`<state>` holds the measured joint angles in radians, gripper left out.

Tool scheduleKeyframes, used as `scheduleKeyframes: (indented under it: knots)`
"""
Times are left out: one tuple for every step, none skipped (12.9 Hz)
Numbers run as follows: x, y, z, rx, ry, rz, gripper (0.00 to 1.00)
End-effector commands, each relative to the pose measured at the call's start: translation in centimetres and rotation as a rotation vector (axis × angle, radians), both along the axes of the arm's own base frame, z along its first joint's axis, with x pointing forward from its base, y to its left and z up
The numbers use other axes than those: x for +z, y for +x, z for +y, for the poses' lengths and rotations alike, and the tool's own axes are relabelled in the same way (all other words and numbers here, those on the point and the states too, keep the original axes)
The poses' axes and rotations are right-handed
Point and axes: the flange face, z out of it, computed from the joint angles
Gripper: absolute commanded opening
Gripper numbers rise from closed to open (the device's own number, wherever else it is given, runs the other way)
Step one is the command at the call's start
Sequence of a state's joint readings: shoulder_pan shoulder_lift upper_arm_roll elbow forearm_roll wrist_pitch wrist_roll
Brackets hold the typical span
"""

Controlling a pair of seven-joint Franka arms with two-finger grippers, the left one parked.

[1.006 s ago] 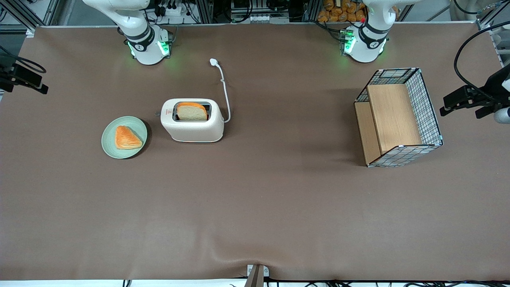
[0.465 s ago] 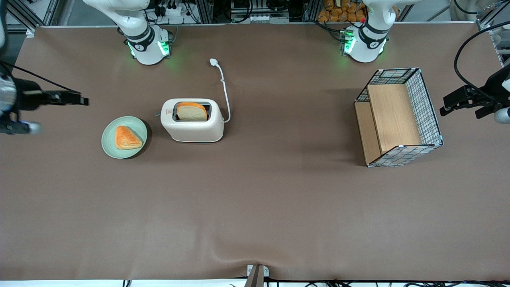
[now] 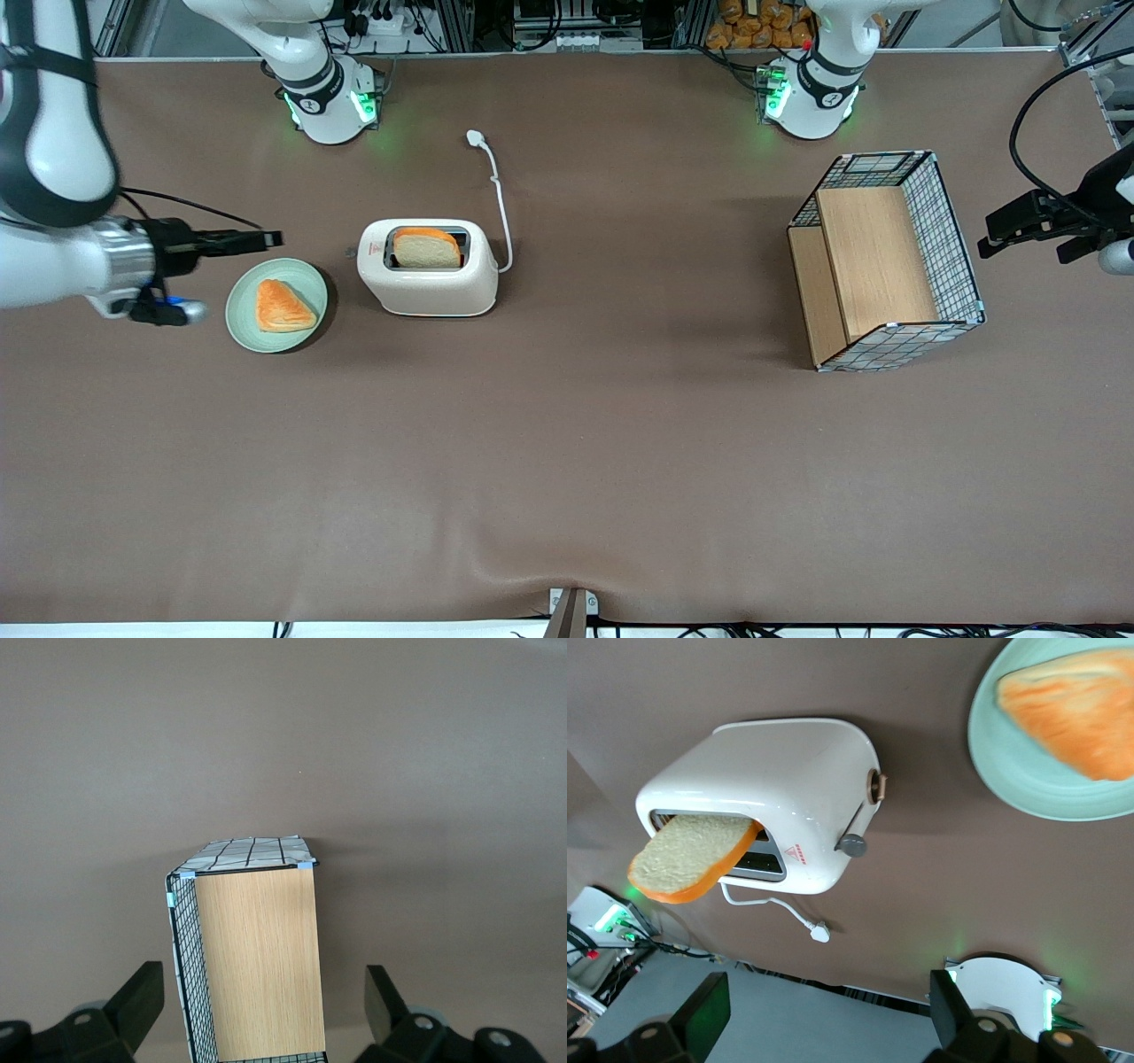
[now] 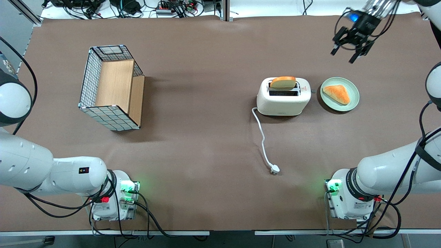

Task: Press toaster button with right arm
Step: 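Move the right gripper over the green plate toward the toaster's side lever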

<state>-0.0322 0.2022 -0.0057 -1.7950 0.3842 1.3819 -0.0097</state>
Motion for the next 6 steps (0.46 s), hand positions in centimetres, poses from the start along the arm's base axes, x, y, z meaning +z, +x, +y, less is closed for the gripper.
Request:
scheduleKeyframes:
  knots:
    - [-2.0,-0.6,2.0,0.012,0.018,0.036,1.0]
    - [-2.6,-0.6,1.7,0.011,0.023,0.047,1.0]
    - [-2.9,-0.7,1.4,0.005,0.023,0.056,1.0]
    - [-3.5,-0.9,1.2,0.002,0.025,0.071,1.0]
    - [-4.1,-1.3,1.2,0.001,0.027,0.086,1.0]
    - [-4.8,-1.7,1.4,-0.002,0.039,0.104,0.85]
